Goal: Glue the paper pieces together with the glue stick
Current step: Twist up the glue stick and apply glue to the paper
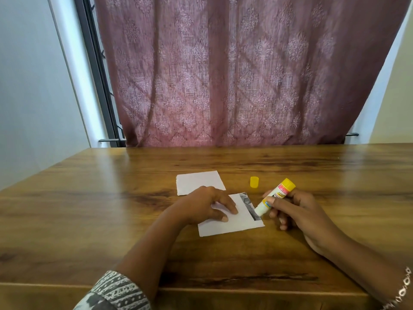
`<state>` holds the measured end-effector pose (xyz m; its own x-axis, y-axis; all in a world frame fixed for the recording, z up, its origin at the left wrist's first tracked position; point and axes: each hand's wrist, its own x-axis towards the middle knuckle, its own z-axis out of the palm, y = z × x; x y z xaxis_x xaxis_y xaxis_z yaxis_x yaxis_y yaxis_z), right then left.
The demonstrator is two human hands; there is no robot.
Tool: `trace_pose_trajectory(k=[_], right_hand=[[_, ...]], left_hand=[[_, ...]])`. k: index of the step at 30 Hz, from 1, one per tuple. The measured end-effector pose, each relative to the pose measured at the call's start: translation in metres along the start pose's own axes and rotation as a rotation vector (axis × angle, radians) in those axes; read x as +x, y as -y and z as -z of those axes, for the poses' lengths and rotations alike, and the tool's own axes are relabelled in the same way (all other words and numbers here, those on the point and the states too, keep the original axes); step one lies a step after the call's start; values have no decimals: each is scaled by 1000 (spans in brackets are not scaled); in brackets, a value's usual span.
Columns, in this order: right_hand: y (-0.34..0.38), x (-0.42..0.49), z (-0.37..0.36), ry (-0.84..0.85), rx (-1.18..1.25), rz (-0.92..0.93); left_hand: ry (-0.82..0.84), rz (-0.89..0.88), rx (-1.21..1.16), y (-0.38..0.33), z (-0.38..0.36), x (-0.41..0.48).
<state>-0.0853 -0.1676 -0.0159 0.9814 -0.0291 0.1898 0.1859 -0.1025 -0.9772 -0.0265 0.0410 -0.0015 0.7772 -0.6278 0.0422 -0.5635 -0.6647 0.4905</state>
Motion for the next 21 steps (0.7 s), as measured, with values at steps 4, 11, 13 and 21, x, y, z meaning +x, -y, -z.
trace_pose_trajectory(k=[4,11,13,21], right_hand=[[1,0,1,-26,16,-19],[-1,2,1,-72,11,-27],[-2,3,1,-88,-19,-21],[-3,10,0,-83,-69,-33]], left_hand=[[18,-13,145,-3,-3,3],[-91,47,414,-14,-12,3],[-144,56,501,-20,-16,2],[-264,26,615,-34,-21,1]])
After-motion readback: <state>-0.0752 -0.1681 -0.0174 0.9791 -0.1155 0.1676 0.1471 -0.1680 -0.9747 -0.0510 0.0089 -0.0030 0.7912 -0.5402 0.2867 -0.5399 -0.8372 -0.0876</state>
